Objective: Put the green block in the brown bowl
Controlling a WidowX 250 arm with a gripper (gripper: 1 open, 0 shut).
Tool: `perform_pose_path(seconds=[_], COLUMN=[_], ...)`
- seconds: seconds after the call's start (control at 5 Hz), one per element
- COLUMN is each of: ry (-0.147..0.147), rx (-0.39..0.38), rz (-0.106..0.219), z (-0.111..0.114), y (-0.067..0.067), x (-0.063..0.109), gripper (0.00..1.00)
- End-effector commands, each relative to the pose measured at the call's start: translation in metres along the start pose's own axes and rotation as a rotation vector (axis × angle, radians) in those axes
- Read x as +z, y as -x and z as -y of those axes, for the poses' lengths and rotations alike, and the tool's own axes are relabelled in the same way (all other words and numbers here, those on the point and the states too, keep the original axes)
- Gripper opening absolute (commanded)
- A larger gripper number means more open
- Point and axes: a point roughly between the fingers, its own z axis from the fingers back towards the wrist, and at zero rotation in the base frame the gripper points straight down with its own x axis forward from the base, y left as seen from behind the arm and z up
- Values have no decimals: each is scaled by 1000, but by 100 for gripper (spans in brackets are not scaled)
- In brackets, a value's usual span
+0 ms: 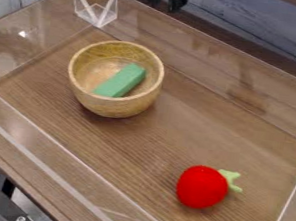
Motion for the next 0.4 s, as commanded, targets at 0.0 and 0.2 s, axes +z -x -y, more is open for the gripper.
perform_pose_path(seconds=[0.0,0.2], ry=[-9,-1], rx=[5,-26], rz=[53,58], z=[9,16], y=[1,2], x=[11,9], gripper=[100,100])
